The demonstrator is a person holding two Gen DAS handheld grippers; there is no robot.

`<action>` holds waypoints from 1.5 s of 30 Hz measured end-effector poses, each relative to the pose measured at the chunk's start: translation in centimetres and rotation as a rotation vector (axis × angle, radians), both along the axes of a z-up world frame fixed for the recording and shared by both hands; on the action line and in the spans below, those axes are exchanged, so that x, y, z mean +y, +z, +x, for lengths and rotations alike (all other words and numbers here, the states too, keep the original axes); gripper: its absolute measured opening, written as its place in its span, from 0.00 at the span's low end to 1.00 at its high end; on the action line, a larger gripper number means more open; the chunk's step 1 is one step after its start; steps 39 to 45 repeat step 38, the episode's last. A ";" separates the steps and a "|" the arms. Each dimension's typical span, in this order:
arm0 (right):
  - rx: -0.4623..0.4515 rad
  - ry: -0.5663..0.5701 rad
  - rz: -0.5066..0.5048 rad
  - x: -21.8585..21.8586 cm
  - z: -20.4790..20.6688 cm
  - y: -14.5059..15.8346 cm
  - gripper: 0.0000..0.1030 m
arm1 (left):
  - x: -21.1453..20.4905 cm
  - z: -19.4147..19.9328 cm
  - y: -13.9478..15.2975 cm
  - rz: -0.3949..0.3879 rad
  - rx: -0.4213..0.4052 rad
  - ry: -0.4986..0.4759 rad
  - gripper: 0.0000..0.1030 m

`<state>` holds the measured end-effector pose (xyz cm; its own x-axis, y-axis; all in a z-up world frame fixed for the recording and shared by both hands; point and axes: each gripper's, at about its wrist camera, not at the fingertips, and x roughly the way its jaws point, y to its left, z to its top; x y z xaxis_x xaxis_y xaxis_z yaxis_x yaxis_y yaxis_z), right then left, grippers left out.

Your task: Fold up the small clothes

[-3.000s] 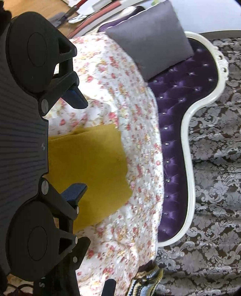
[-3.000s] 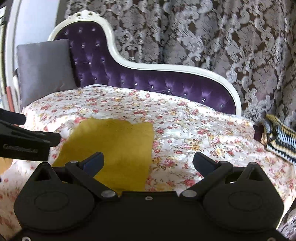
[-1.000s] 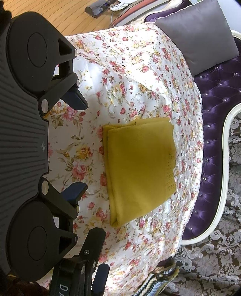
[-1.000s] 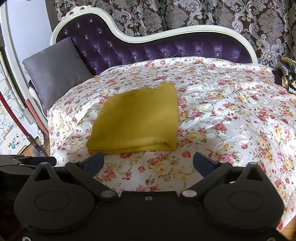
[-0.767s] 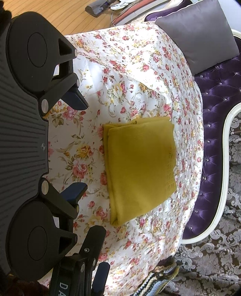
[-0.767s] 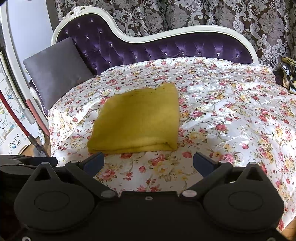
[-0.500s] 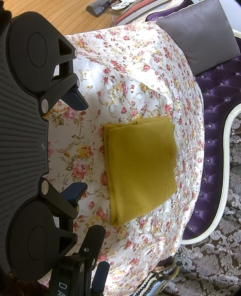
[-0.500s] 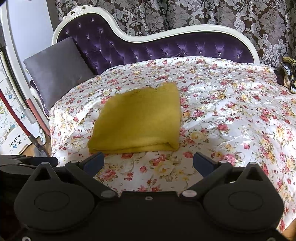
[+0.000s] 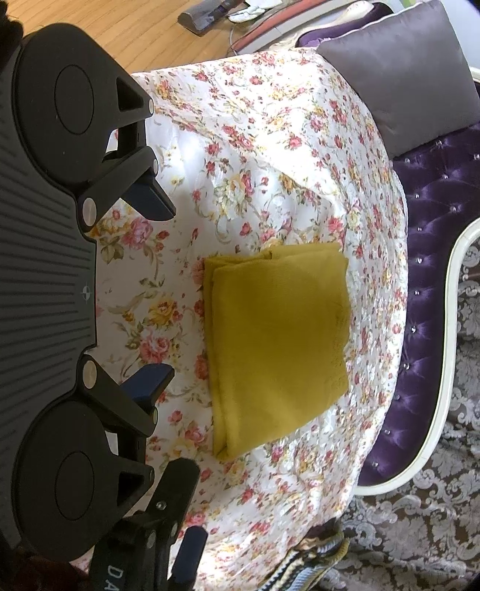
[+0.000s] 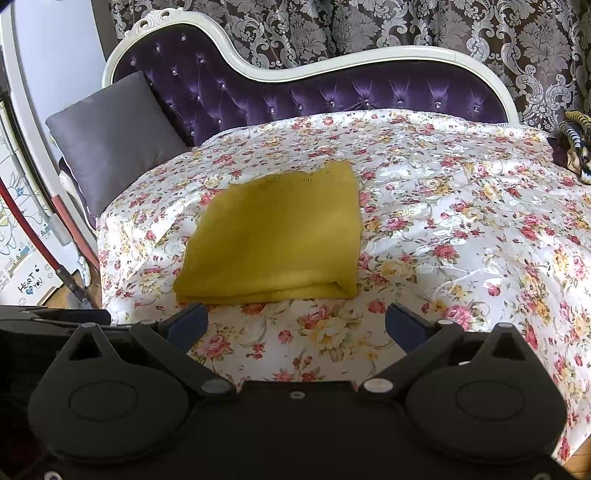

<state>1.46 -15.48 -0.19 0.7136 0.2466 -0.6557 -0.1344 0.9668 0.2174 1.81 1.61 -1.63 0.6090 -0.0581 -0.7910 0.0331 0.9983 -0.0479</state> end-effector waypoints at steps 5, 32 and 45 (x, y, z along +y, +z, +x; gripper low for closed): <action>-0.005 0.003 -0.004 -0.1 0.1 0.0 0.99 | 0.6 0.2 0.3 0.003 -0.009 0.023 0.82; -0.007 0.012 -0.010 0.0 0.5 0.1 0.99 | 1.0 0.7 0.1 0.018 -0.004 0.019 0.82; 0.001 0.015 -0.006 -0.2 0.8 -0.1 0.99 | 1.1 0.9 -0.1 0.018 0.003 0.013 0.82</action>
